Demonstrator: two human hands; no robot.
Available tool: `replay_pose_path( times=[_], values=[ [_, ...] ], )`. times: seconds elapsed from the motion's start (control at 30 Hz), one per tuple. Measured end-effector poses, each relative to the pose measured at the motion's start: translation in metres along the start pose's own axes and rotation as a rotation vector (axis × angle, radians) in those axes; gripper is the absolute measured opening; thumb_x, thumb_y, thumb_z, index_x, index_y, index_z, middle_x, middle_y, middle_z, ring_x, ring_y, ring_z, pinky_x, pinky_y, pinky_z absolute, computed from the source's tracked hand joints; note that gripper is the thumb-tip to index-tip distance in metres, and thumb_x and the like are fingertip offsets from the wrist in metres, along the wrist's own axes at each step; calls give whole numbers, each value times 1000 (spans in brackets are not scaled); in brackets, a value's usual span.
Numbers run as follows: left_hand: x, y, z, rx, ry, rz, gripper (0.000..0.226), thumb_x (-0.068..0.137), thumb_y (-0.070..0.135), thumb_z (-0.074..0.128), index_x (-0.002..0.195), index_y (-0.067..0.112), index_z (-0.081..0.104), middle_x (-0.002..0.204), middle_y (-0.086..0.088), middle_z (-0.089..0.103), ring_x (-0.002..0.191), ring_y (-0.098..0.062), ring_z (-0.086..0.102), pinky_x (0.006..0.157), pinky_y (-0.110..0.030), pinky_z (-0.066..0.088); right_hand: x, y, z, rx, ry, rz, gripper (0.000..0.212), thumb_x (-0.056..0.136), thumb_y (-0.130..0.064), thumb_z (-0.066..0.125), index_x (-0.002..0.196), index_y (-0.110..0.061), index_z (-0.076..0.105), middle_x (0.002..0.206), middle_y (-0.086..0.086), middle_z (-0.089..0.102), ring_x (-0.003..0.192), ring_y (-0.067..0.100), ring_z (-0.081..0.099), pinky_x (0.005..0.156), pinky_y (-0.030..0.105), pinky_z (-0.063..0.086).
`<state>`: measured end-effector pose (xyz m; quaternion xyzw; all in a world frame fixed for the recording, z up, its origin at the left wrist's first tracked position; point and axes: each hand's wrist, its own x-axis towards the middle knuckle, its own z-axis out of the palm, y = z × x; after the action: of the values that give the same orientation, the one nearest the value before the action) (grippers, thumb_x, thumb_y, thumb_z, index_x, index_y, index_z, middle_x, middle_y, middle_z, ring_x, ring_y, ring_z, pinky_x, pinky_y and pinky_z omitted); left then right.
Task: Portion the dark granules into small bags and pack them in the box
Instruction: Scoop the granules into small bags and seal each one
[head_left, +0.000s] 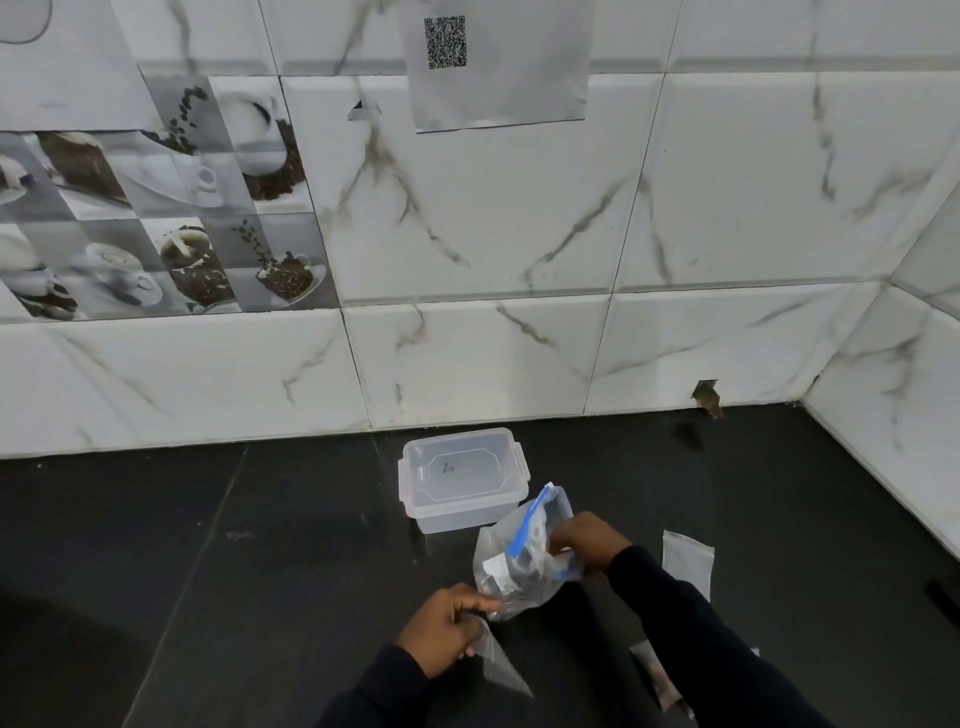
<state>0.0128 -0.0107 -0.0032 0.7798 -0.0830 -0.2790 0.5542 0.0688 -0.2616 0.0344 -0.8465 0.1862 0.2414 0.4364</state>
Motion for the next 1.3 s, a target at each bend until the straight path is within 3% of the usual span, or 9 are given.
replay_pose_path(
  times=[0.2, 0.3, 0.53, 0.77, 0.97, 1.07, 1.13, 1.2, 1.3],
  values=[
    [-1, -7, 6, -52, 119, -39, 31, 75, -2, 60, 91, 17, 78, 94, -12, 72, 53, -10, 58, 58, -28, 52, 2, -6, 6, -220, 54, -8, 28, 82, -19, 59, 61, -23, 41, 62, 1, 56, 69, 19, 58, 70, 30, 48],
    [-8, -6, 5, -38, 210, 1, 22, 66, -1, 62, 74, 18, 71, 74, -11, 68, 55, -15, 60, 57, -32, 53, 0, -3, 3, -221, 137, 49, 23, 81, -17, 58, 61, -17, 46, 69, 2, 56, 78, 24, 59, 71, 31, 47],
    [-25, 11, -3, 63, 304, 110, 15, 64, -4, 69, 67, 10, 65, 81, -12, 73, 75, -26, 70, 67, -41, 58, -1, 9, -13, -166, 230, 106, 25, 73, -27, 70, 61, -13, 54, 73, 6, 60, 74, 24, 57, 77, 35, 40],
    [-24, 41, -4, 309, 277, 204, 16, 75, 3, 73, 74, 18, 78, 88, 13, 75, 88, 2, 69, 81, -10, 51, -8, 32, -38, -10, 317, 90, 24, 72, -37, 74, 77, -13, 75, 79, 6, 71, 77, 23, 65, 77, 33, 55],
    [-17, 61, 5, 589, 227, 276, 14, 82, 14, 64, 80, 21, 75, 92, 16, 69, 87, 3, 64, 83, -18, 55, -26, 42, -49, -42, 483, 15, 32, 73, -20, 67, 47, -11, 52, 46, -1, 39, 51, 19, 40, 56, 29, 42],
    [-13, 69, 13, 678, 218, 294, 12, 84, 18, 60, 80, 20, 72, 91, 12, 68, 84, -2, 64, 81, -27, 56, -46, 39, -53, 33, 629, -68, 41, 70, -15, 66, 44, -14, 35, 47, 3, 27, 50, 19, 27, 51, 30, 27],
    [-10, 72, 16, 689, 223, 286, 11, 85, 18, 61, 81, 21, 71, 92, 11, 68, 84, -2, 64, 81, -26, 56, -63, 33, -55, 93, 645, -122, 40, 69, -18, 67, 44, -4, 39, 52, 16, 40, 49, 29, 38, 50, 29, 26],
    [-6, 75, 21, 685, 227, 279, 11, 86, 17, 63, 83, 20, 73, 95, 8, 69, 85, -4, 65, 82, -21, 56, -80, 24, -54, 161, 611, -159, 36, 76, -13, 72, 55, 11, 55, 77, 27, 62, 70, 37, 58, 53, 24, 34],
    [0, 82, 24, 666, 231, 260, 11, 85, 15, 66, 89, 18, 76, 97, 5, 72, 87, -6, 66, 80, -16, 52, -110, 6, -38, 278, 480, -247, 31, 78, -6, 75, 50, 1, 63, 94, 9, 71, 83, 9, 64, 72, 21, 42]
  ],
)
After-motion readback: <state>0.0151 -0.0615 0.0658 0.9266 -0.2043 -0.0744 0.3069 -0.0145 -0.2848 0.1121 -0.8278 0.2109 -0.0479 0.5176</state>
